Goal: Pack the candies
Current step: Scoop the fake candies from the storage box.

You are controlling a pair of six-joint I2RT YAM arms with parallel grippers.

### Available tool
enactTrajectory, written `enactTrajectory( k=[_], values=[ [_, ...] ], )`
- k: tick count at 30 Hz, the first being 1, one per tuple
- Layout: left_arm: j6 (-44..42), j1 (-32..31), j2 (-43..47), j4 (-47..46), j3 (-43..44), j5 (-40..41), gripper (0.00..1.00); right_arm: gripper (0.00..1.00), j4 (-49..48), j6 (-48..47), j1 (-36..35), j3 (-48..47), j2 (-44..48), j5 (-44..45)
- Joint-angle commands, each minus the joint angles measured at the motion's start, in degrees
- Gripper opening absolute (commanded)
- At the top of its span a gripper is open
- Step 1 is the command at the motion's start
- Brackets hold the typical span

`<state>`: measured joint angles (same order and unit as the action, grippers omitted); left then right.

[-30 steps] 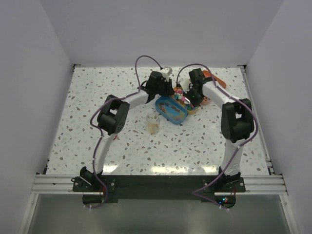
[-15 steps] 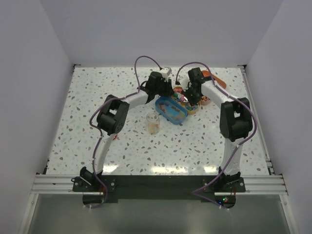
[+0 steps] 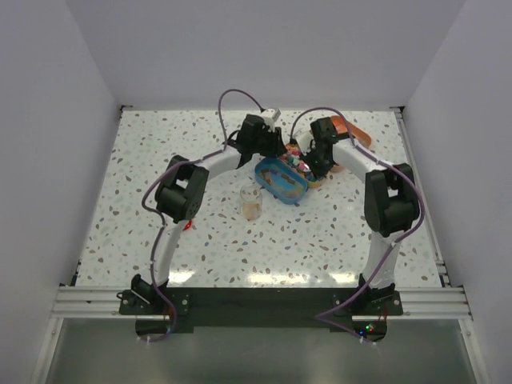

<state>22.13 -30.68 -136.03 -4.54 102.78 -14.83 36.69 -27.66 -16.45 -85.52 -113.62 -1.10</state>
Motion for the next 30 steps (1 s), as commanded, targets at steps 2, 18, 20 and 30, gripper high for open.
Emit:
enactTrajectory(
  k=[2,18,20,30],
  values=[
    [0.5,0.9,5.9,-1.5,-0.7,-1.3,0.45,0.00,-3.8,0.1,0.3,2.3,6.0,-1.2],
    [-0.9,4.3,18.7,0.9,-7.5,0.9,0.63,0.00,-12.9,1.8,2.6,10.4,11.5,-2.9],
    [-1.3,4.7,21.1,1.4,-8.8,1.7,0.65,0.00,-15.4,1.8,2.9,12.5,12.5,-4.3],
    [-6.0,7.3,33.5,7.8,-19.4,8.3,0.76,0.00,-23.3,3.0,3.0,18.4,17.0,-8.0]
  ],
)
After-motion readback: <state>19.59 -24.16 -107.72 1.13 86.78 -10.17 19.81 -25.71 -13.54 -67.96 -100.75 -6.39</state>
